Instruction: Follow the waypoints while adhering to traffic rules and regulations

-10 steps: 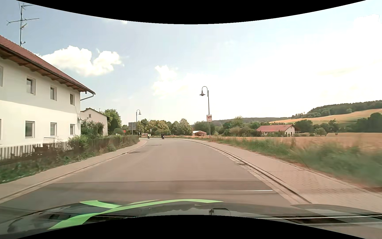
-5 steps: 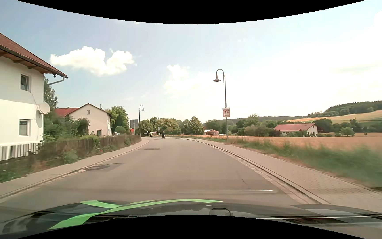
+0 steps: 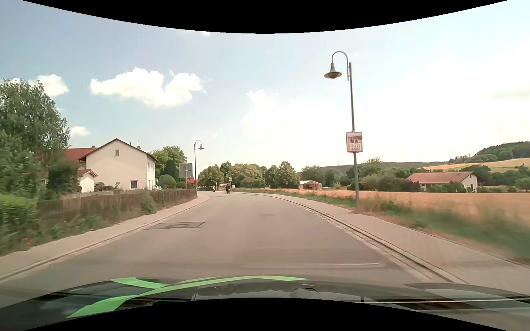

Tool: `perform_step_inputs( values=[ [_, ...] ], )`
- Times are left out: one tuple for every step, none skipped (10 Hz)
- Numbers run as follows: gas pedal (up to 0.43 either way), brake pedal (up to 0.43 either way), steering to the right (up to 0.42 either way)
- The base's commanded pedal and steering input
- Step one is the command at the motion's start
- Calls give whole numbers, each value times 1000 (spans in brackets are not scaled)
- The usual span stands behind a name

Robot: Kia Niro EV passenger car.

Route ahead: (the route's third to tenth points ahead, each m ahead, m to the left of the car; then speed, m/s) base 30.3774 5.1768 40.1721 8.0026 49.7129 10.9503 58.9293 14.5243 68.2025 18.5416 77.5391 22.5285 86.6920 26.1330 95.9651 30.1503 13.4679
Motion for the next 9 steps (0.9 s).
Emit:
perform_step_inputs(
  values=[
    [150, 0, -43],
    [150, 0, -43],
    [150, 0, -43],
    [150, 0, -43],
    [150, 0, -42],
    [150, 0, -42],
    [150, 0, -42],
    [150, 0, -40],
    [150, 0, -39]
  ],
)
